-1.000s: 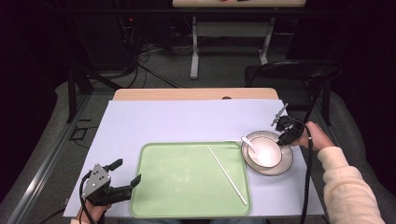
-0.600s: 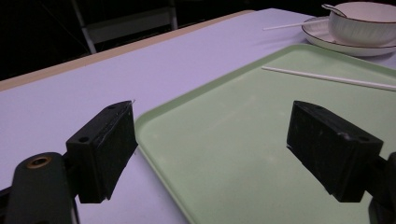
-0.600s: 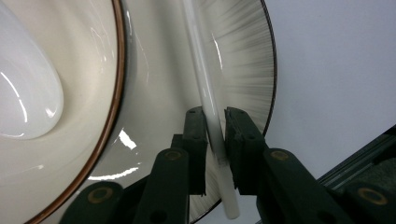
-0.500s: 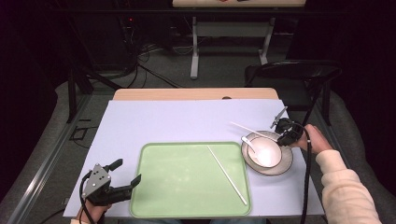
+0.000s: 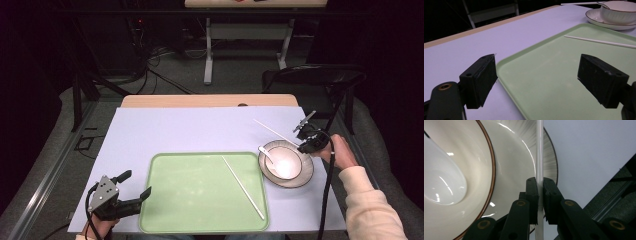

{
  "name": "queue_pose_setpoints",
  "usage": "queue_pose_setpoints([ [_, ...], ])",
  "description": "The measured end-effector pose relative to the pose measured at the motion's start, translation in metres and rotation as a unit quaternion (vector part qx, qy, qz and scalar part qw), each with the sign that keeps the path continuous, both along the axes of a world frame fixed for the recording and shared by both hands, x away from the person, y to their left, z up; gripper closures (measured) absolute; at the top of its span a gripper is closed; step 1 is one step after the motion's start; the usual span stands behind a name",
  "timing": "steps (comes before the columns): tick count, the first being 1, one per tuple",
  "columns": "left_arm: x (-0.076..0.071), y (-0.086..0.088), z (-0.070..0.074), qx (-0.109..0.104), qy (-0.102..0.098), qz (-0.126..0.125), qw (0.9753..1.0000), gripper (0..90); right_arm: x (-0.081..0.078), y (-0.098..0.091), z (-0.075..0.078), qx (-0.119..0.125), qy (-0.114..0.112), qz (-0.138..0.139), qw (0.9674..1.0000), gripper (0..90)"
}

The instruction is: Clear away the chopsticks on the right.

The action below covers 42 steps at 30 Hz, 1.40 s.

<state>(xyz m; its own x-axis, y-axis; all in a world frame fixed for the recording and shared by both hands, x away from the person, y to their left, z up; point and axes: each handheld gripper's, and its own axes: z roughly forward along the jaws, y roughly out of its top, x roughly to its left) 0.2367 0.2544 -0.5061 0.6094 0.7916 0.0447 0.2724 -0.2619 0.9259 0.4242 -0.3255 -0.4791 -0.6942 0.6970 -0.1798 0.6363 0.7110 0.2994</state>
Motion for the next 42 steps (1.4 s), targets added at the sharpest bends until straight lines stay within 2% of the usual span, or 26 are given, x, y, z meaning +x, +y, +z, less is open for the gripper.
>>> queue_pose_setpoints([
  [1, 0.000, 0.000, 0.000, 0.000, 0.000, 0.000, 1.0000, 15.6, 0.000, 0.000, 0.000, 0.000, 0.000, 0.000, 1.0000, 83.1],
  [2, 0.000, 0.000, 0.000, 0.000, 0.000, 0.000, 1.0000, 15.6, -0.003, 0.001, 0.008, 0.009, -0.008, -0.014, 0.9998, 83.1],
  [3, 0.000, 0.000, 0.000, 0.000, 0.000, 0.000, 1.0000, 15.6, -0.003, 0.001, 0.008, 0.009, -0.008, -0.014, 0.9998, 83.1],
  [6, 0.000, 0.000, 0.000, 0.000, 0.000, 0.000, 1.0000, 15.5, -0.011, 0.004, 0.022, 0.018, -0.020, -0.036, 0.9990, 83.1],
  [9, 0.000, 0.000, 0.000, -0.001, -0.001, 0.000, 1.0000, 15.6, -0.014, 0.007, 0.027, 0.023, -0.023, -0.046, 0.9984, 83.1],
  [10, 0.000, 0.000, 0.000, 0.000, -0.001, 0.000, 1.0000, 15.5, -0.019, 0.009, 0.033, 0.032, -0.024, -0.062, 0.9973, 83.1],
  [11, 0.000, 0.000, 0.000, 0.000, -0.001, 0.000, 1.0000, 15.6, -0.019, 0.009, 0.033, 0.032, -0.024, -0.062, 0.9973, 83.1],
  [12, 0.000, 0.000, 0.000, -0.001, -0.001, 0.000, 1.0000, 15.6, -0.024, 0.013, 0.038, 0.047, -0.025, -0.075, 0.9958, 83.1],
  [18, 0.000, 0.000, 0.000, -0.001, 0.000, -0.001, 1.0000, 15.5, -0.039, 0.025, 0.049, 0.065, -0.030, -0.104, 0.9920, 83.1],
  [23, -0.001, 0.000, 0.000, -0.001, 0.000, -0.001, 1.0000, 15.5, -0.049, 0.032, 0.053, 0.067, -0.035, -0.112, 0.9908, 83.1],
  [32, -0.001, 0.000, 0.000, -0.001, -0.001, -0.001, 1.0000, 15.6, -0.072, 0.053, 0.059, 0.073, -0.042, -0.096, 0.9917, 83.1],
  [35, -0.001, 0.000, 0.000, -0.001, -0.001, -0.001, 1.0000, 15.6, -0.076, 0.057, 0.059, 0.079, -0.043, -0.097, 0.9913, 83.1],
  [36, -0.001, 0.000, 0.000, -0.001, -0.001, -0.001, 1.0000, 15.6, -0.079, 0.060, 0.058, 0.093, -0.044, -0.097, 0.9899, 83.1],
  [42, -0.001, 0.000, 0.000, -0.001, -0.002, -0.002, 1.0000, 15.6, -0.087, 0.073, 0.050, 0.098, -0.036, -0.097, 0.9899, 83.2],
])
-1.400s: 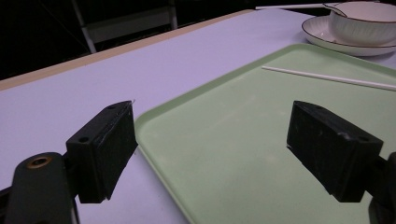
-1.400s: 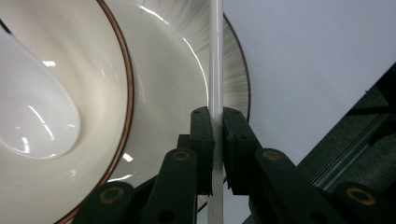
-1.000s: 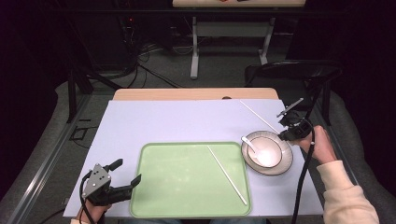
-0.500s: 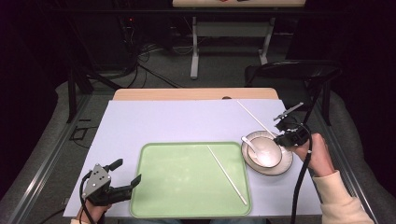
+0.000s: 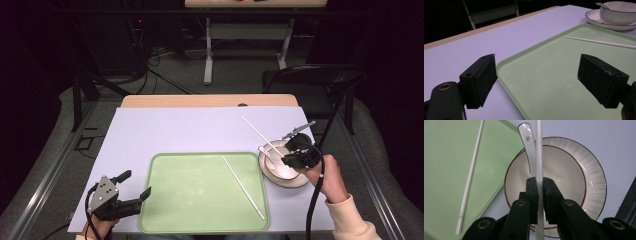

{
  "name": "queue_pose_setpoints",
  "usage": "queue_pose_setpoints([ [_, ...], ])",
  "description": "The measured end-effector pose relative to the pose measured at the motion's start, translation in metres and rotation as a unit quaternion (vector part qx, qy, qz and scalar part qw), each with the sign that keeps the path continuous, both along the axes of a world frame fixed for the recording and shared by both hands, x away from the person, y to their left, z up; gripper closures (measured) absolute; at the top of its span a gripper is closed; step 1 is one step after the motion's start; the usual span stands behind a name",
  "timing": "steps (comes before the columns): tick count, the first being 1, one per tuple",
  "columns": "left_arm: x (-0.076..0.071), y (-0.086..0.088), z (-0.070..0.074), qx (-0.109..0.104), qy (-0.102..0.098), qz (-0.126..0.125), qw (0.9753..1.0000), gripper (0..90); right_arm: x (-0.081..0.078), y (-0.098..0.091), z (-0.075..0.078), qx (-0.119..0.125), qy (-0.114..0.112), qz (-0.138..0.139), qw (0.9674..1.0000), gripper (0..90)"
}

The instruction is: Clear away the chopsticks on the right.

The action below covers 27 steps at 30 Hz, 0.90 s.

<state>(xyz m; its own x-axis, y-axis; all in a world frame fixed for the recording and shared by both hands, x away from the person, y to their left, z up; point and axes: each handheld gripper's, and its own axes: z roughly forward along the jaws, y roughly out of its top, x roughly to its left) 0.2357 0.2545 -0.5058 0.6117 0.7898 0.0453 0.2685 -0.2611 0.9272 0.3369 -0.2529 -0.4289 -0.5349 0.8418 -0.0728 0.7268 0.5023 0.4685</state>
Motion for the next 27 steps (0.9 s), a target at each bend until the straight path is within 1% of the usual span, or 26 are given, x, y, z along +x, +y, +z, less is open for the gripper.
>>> queue_pose_setpoints([
  [3, 0.000, 0.000, 0.000, 0.002, 0.000, -0.001, 1.0000, 15.5, -0.003, 0.004, -0.002, 0.006, 0.002, 0.003, 1.0000, 83.2],
  [4, 0.000, 0.000, 0.000, 0.001, -0.002, -0.001, 1.0000, 15.5, -0.006, 0.008, -0.004, 0.003, 0.003, 0.006, 1.0000, 83.2],
  [7, 0.000, 0.000, 0.000, 0.001, -0.002, -0.002, 1.0000, 15.6, -0.009, 0.012, -0.005, 0.004, 0.003, 0.006, 1.0000, 83.2],
  [17, 0.000, 0.000, 0.000, 0.001, -0.003, 0.000, 1.0000, 15.6, -0.020, 0.026, -0.014, -0.004, 0.006, 0.017, 0.9998, 83.2],
  [18, -0.001, 0.000, 0.000, 0.003, -0.003, 0.000, 1.0000, 15.5, -0.023, 0.028, -0.017, -0.004, 0.009, 0.018, 0.9998, 83.2],
  [19, -0.001, 0.000, 0.000, 0.003, -0.003, 0.000, 1.0000, 15.6, -0.023, 0.028, -0.017, -0.004, 0.009, 0.018, 0.9998, 83.2],
  [20, -0.001, 0.000, 0.000, 0.001, -0.004, 0.002, 1.0000, 15.6, -0.026, 0.031, -0.022, -0.005, 0.014, 0.021, 0.9997, 83.2],
  [21, -0.001, 0.000, 0.000, 0.001, -0.004, 0.002, 1.0000, 15.5, -0.026, 0.031, -0.022, -0.005, 0.014, 0.021, 0.9997, 83.2],
  [22, 0.000, 0.000, 0.000, 0.001, -0.002, 0.000, 1.0000, 15.5, -0.029, 0.033, -0.026, -0.006, 0.019, 0.021, 0.9996, 83.2],
  [27, -0.001, 0.000, 0.000, 0.001, -0.003, 0.001, 1.0000, 15.5, -0.032, 0.037, -0.033, -0.008, 0.026, 0.024, 0.9993, 83.2],
])
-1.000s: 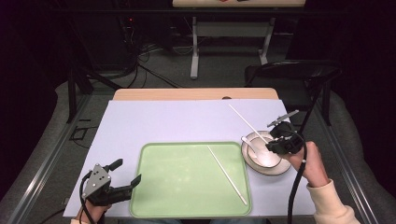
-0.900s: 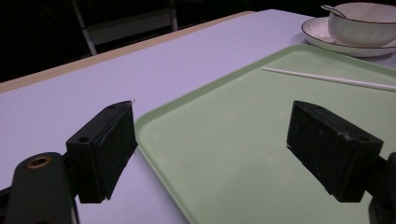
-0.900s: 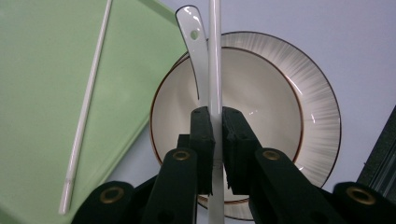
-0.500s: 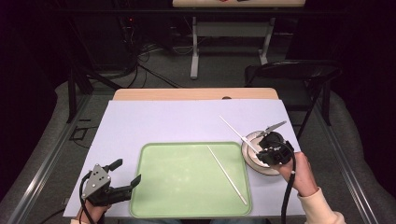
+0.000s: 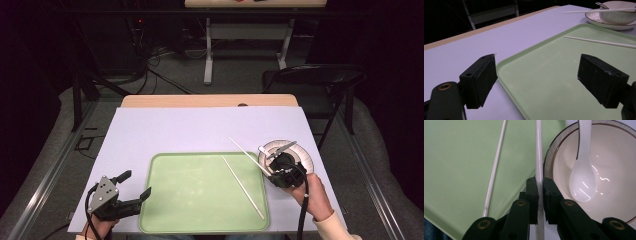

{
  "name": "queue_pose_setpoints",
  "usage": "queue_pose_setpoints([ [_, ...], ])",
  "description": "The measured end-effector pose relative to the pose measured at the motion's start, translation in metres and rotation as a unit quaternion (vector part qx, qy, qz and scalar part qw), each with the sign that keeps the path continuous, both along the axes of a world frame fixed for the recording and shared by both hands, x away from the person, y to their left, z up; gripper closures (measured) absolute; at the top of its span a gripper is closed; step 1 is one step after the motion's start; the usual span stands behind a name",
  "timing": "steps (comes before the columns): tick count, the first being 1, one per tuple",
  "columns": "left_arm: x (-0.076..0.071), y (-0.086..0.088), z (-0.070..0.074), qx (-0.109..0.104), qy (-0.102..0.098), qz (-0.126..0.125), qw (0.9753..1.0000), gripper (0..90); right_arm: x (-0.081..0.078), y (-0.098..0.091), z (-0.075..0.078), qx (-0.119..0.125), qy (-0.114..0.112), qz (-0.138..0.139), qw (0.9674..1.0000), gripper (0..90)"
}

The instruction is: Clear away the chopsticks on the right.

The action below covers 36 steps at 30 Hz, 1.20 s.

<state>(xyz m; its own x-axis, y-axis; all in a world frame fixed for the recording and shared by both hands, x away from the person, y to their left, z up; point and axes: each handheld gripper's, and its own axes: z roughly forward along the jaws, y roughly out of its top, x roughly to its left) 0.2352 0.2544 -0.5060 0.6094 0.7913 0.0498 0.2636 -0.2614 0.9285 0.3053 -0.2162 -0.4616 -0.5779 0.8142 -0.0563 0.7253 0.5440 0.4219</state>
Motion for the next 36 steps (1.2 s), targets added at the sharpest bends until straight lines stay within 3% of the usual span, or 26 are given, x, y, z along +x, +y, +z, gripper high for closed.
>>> queue_pose_setpoints([
  [13, 0.000, 0.000, 0.000, 0.003, 0.000, -0.005, 1.0000, 15.6, -0.004, 0.019, -0.031, -0.011, 0.040, 0.007, 0.9991, 83.1],
  [20, 0.000, 0.001, 0.000, 0.001, -0.001, -0.002, 1.0000, 15.6, -0.003, 0.026, -0.038, -0.010, 0.047, 0.008, 0.9988, 83.0],
  [27, 0.000, 0.001, 0.000, 0.002, 0.000, -0.002, 1.0000, 15.5, -0.004, 0.036, -0.053, -0.010, 0.074, 0.016, 0.9971, 82.6],
  [36, 0.000, 0.001, 0.000, 0.000, -0.002, -0.002, 1.0000, 15.6, -0.004, 0.040, -0.058, 0.000, 0.086, 0.013, 0.9962, 79.5],
])
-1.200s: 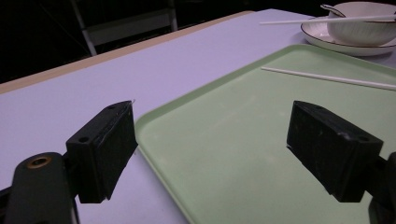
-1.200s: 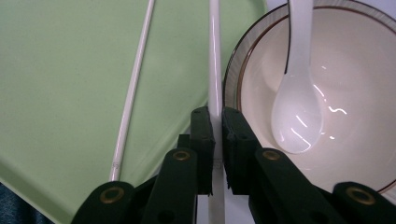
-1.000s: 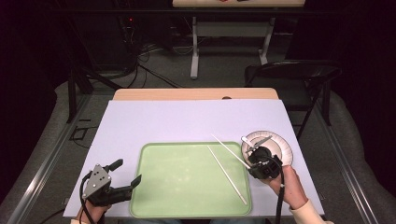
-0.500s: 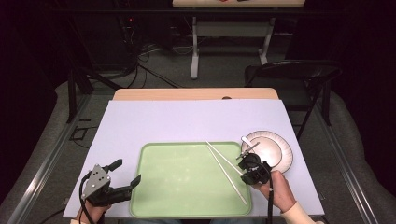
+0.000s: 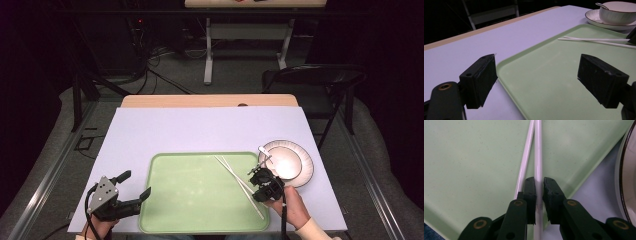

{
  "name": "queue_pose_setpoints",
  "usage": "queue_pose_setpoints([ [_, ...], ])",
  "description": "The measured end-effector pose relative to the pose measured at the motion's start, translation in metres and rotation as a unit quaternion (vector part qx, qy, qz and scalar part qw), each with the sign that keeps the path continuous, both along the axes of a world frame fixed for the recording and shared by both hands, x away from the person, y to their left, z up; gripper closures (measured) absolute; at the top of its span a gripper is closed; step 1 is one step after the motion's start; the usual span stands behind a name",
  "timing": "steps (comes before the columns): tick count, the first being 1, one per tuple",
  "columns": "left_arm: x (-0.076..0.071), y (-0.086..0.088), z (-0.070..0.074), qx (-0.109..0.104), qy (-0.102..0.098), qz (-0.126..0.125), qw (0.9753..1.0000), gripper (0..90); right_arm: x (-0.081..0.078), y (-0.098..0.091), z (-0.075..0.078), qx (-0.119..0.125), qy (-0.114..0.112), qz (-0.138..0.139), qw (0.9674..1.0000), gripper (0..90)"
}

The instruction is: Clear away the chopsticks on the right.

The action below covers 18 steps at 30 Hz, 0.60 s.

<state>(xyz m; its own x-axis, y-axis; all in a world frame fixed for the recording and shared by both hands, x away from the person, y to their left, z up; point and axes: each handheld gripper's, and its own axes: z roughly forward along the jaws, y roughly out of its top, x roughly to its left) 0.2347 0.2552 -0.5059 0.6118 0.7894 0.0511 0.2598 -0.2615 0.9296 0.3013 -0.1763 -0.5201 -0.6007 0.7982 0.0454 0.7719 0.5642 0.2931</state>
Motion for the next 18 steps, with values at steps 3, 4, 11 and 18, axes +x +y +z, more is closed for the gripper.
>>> queue_pose_setpoints([
  [3, -0.0001, -0.0001, 0.0001, 0.001, 0.000, 0.001, 1.0000, 15.5, -0.0011, 0.0004, -0.0014, 0.000, 0.005, -0.002, 1.0000, 79.1],
  [4, 0.0000, -0.0001, 0.0001, 0.001, 0.000, 0.000, 1.0000, 15.5, -0.0013, 0.0007, -0.0024, 0.002, 0.007, -0.001, 1.0000, 79.2],
  [11, -0.0002, -0.0001, 0.0002, 0.001, 0.000, -0.001, 1.0000, 15.5, -0.0024, 0.0019, -0.0038, 0.001, 0.007, 0.005, 1.0000, 75.8],
  [18, -0.0002, 0.0000, 0.0001, 0.002, 0.001, -0.001, 1.0000, 15.5, -0.0045, 0.0005, 0.0022, 0.002, -0.010, 0.019, 0.9998, 53.2],
])
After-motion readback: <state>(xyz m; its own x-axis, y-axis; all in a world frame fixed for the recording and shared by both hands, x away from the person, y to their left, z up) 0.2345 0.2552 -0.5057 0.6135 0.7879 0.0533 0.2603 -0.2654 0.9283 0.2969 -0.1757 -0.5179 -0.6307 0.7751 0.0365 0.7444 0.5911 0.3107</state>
